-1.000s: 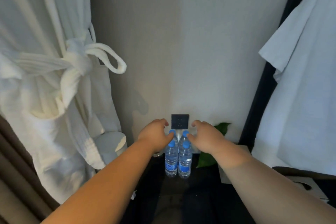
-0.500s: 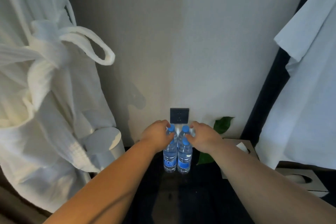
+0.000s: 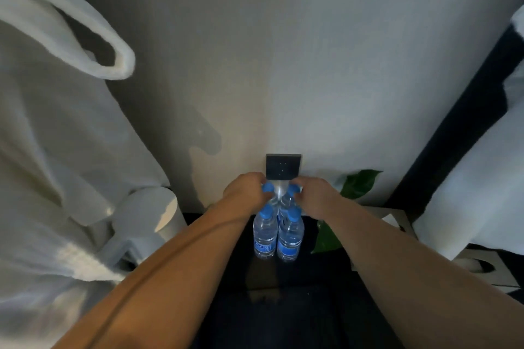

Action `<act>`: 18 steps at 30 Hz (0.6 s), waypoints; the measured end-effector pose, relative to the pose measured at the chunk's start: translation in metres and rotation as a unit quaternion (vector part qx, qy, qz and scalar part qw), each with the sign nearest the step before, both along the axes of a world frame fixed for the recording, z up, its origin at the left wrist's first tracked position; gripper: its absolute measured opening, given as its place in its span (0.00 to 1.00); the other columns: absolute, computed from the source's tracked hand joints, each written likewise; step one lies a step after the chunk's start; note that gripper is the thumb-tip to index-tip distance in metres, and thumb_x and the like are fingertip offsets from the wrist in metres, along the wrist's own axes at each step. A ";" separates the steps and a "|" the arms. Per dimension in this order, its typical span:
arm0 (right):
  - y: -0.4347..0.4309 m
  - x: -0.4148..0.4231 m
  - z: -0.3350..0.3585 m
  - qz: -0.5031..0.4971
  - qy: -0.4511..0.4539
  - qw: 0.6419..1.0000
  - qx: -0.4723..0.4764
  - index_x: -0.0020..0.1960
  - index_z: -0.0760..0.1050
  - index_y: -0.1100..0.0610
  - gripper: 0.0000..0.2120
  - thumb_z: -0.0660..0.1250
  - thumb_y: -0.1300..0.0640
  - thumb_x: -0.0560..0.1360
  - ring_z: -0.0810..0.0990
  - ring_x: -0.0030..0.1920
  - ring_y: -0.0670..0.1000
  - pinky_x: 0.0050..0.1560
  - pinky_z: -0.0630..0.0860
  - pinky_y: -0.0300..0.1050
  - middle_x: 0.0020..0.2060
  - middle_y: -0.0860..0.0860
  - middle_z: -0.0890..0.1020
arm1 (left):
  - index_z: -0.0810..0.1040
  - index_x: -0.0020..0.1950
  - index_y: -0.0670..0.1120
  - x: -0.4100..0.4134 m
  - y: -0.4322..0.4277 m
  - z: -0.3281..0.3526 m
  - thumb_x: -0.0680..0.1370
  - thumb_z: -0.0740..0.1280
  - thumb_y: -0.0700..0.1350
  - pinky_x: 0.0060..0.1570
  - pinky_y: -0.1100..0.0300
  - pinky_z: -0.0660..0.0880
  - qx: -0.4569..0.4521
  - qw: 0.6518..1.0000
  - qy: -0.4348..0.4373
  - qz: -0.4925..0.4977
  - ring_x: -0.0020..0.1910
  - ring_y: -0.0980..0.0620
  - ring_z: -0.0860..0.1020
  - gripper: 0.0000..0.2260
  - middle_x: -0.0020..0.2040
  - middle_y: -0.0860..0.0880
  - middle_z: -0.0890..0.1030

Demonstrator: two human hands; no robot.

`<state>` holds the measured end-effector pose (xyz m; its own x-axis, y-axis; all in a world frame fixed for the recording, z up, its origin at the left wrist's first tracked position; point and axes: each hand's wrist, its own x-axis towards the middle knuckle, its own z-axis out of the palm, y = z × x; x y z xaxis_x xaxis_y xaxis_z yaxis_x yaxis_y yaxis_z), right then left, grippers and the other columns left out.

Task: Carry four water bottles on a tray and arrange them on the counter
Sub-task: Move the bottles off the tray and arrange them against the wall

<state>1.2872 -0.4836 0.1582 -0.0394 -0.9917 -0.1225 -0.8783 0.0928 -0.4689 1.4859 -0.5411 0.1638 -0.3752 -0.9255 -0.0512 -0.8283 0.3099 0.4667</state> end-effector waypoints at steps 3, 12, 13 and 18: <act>-0.004 0.000 -0.004 -0.010 -0.013 1.000 -0.008 0.73 0.74 0.52 0.18 0.64 0.56 0.84 0.81 0.59 0.55 0.61 0.79 0.51 0.64 0.55 0.81 | 0.81 0.57 0.49 -0.003 -0.004 -0.009 0.74 0.71 0.55 0.47 0.56 0.77 0.008 1.000 0.018 0.007 0.47 0.49 0.78 0.16 0.52 0.48 0.82; -0.010 -0.001 -0.006 -0.040 -0.014 0.999 -0.012 0.68 0.73 0.55 0.15 0.66 0.54 0.82 0.82 0.46 0.54 0.45 0.78 0.47 0.53 0.58 0.83 | 0.80 0.49 0.48 -0.010 -0.019 -0.014 0.74 0.72 0.49 0.39 0.58 0.72 0.007 1.000 0.026 -0.002 0.41 0.50 0.77 0.07 0.42 0.51 0.79; -0.010 -0.001 -0.007 -0.048 -0.018 0.999 -0.015 0.67 0.73 0.56 0.15 0.66 0.54 0.82 0.81 0.45 0.54 0.44 0.77 0.46 0.53 0.58 0.83 | 0.80 0.50 0.48 -0.011 -0.020 -0.015 0.74 0.72 0.48 0.40 0.58 0.73 0.009 1.000 0.027 -0.009 0.42 0.49 0.78 0.07 0.43 0.51 0.79; -0.009 0.001 -0.007 -0.075 -0.037 0.996 -0.029 0.66 0.73 0.56 0.15 0.68 0.53 0.81 0.81 0.44 0.53 0.43 0.78 0.46 0.51 0.56 0.82 | 0.78 0.51 0.54 -0.008 -0.026 -0.023 0.75 0.72 0.43 0.36 0.63 0.69 0.038 0.997 0.053 -0.031 0.41 0.55 0.76 0.08 0.43 0.54 0.79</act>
<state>1.2882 -0.4924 0.1509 -0.1809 -0.9807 -0.0737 -0.8198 0.1918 -0.5396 1.4778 -0.5672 0.1407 -0.4388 -0.8953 -0.0762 -0.7528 0.3200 0.5752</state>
